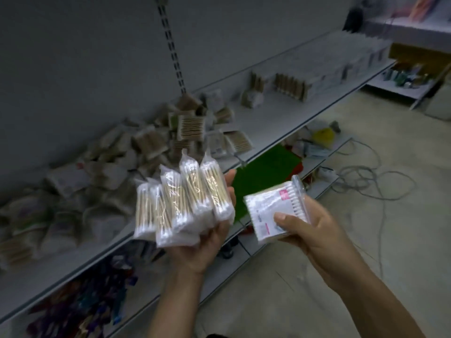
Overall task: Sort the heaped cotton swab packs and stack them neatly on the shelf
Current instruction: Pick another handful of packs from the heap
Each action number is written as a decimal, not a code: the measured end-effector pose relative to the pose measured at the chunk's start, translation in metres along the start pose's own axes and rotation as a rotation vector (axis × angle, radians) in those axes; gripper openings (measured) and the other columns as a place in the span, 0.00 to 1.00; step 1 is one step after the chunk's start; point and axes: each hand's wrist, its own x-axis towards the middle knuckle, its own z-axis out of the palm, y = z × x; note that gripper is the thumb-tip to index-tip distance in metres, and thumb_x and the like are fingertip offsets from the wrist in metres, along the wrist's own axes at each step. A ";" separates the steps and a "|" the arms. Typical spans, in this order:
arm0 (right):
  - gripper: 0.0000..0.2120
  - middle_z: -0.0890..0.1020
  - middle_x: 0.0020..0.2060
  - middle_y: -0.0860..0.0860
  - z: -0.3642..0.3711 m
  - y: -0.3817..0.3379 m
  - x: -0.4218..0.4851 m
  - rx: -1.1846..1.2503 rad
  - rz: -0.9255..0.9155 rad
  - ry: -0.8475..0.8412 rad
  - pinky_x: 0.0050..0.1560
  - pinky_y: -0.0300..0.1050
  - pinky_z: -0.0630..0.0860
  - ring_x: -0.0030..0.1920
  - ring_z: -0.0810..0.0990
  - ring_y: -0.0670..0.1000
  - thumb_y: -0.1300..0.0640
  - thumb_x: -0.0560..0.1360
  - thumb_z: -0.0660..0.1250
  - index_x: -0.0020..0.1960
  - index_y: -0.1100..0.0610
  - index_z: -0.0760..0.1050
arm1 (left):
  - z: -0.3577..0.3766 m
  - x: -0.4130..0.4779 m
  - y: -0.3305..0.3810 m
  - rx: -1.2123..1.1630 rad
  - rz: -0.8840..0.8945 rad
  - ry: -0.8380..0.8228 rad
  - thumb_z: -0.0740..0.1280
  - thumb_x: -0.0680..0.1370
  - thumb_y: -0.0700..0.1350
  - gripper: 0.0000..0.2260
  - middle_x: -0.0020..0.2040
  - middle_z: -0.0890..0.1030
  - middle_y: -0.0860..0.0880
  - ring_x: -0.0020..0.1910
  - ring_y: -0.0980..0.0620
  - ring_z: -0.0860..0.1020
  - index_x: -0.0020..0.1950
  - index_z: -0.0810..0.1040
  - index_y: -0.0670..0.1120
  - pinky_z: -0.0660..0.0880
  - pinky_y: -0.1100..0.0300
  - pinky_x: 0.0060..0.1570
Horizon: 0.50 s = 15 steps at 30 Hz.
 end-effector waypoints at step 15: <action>0.08 0.84 0.44 0.48 -0.116 -0.052 0.084 -0.173 -0.174 0.035 0.40 0.42 0.80 0.43 0.84 0.48 0.62 0.75 0.67 0.52 0.53 0.77 | -0.007 0.150 -0.051 0.129 0.169 0.059 0.61 0.79 0.59 0.31 0.79 0.44 0.54 0.78 0.44 0.44 0.78 0.49 0.62 0.64 0.38 0.68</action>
